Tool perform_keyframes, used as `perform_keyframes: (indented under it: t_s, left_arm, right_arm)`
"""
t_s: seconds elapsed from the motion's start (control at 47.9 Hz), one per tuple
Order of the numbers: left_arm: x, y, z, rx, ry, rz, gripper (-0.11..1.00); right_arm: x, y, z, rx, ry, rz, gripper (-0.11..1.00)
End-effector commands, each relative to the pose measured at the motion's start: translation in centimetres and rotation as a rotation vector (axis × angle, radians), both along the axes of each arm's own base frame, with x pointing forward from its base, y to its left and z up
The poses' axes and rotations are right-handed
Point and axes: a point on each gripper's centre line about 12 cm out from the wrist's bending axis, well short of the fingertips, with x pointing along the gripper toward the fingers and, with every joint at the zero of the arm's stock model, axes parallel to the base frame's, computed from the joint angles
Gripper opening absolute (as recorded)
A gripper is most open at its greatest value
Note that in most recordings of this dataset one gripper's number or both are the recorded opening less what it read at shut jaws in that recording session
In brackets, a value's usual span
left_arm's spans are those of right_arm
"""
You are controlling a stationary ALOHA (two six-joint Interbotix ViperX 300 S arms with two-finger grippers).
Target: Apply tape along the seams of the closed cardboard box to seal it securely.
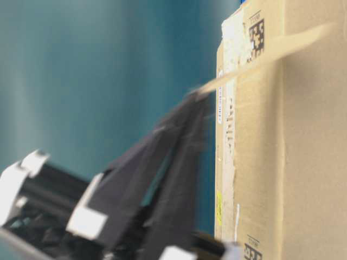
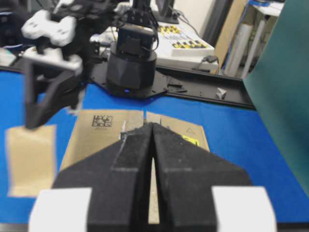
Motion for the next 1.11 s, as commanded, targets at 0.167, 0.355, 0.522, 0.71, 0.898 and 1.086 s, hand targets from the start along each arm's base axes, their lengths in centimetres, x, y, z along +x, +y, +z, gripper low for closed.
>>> perform_keyframes:
  t_s: [0.167, 0.355, 0.522, 0.71, 0.898, 1.086]
  left_arm:
    - [-2.4, 3.6, 2.9, 0.037, -0.08, 0.068, 0.0]
    - [-2.7, 6.2, 2.8, 0.075, -0.077, 0.126, 0.0]
    - [-2.4, 7.5, 2.9, 0.077, -0.074, 0.161, 0.0]
    - [-1.7, 8.3, 3.1, 0.081, -0.07, 0.183, 0.0]
    - [-1.3, 8.7, 2.6, 0.087, -0.018, 0.192, 0.0]
    - [-1.6, 8.8, 2.1, 0.09, 0.023, 0.196, 0.0]
  right_arm:
    - [0.3, 0.0, 2.0, -0.004, -0.049, 0.002, 0.0]
    - [0.5, 0.0, 2.3, -0.016, -0.055, 0.001, 0.0]
    - [0.7, 0.0, 2.1, -0.028, -0.044, 0.0, 0.0]
    - [0.7, 0.0, 2.1, -0.03, -0.044, 0.0, 0.0]
    - [0.7, 0.0, 2.1, -0.031, -0.039, 0.0, 0.0]
    - [0.9, 0.0, 1.8, -0.031, -0.029, 0.0, 0.0]
